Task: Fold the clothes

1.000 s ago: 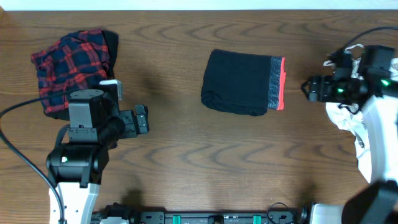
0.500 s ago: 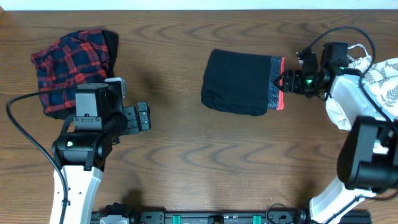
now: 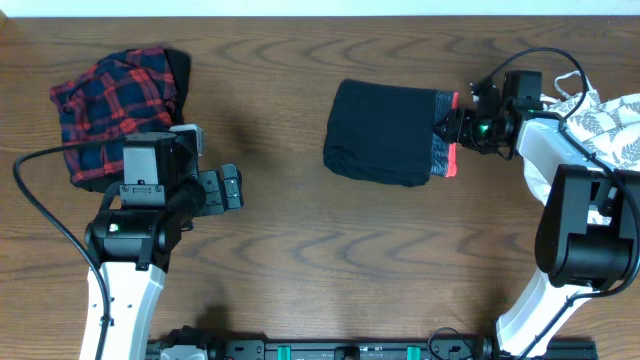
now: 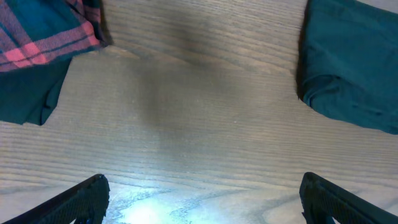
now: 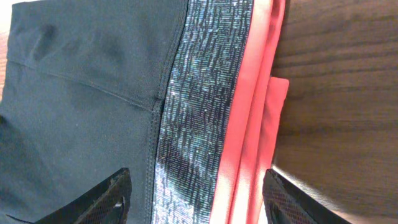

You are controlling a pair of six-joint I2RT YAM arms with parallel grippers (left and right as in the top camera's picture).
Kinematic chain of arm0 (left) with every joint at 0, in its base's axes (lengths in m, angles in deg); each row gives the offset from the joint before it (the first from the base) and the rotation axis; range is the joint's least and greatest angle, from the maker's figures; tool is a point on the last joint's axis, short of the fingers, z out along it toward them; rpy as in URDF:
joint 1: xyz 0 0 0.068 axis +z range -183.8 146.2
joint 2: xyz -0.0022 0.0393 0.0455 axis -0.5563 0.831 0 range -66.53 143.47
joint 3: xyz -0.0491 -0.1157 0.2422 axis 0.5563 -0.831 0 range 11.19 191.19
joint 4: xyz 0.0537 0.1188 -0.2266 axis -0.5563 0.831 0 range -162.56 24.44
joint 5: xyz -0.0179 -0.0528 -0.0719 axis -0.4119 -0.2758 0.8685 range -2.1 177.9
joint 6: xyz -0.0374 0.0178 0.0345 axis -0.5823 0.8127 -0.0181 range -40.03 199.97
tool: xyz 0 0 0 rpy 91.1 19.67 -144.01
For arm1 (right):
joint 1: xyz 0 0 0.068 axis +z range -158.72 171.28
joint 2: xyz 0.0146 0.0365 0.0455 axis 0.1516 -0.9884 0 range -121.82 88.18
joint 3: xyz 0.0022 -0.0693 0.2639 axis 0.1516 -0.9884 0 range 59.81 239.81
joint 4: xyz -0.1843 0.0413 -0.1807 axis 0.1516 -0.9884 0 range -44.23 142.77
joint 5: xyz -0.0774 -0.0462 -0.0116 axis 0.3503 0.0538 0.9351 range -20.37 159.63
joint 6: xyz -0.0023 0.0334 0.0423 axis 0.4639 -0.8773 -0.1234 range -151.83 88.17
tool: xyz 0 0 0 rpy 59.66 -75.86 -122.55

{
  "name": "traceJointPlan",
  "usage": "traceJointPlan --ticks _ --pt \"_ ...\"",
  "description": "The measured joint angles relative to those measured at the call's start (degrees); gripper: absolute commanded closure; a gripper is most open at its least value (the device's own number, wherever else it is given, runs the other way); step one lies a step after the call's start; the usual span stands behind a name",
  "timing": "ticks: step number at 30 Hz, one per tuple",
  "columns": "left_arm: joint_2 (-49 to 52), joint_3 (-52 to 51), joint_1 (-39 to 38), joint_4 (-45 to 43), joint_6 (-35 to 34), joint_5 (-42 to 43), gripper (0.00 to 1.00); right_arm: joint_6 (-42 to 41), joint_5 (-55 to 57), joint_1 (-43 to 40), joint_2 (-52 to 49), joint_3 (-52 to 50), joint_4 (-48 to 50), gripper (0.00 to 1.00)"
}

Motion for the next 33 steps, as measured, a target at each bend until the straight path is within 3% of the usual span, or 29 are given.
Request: traceJointPlan --ticks 12,16,19,25,33 --pt "0.0 0.0 0.0 0.0 0.0 0.0 0.02 -1.1 2.2 1.7 -1.4 0.1 -0.4 0.37" --pt "0.0 0.0 0.0 0.0 0.0 0.0 0.02 -1.4 2.8 1.7 -1.6 0.1 -0.3 0.51" --pt "0.0 0.0 0.0 0.0 0.0 0.0 0.02 -1.6 3.1 1.7 -1.9 0.2 -0.1 0.75" --pt "0.0 0.0 0.0 0.0 0.0 0.0 0.02 -2.6 3.2 1.7 -2.3 0.1 -0.1 0.98" --pt "0.0 0.0 0.0 0.0 0.0 0.0 0.02 -2.9 1.5 1.7 -2.3 0.1 1.2 0.99"
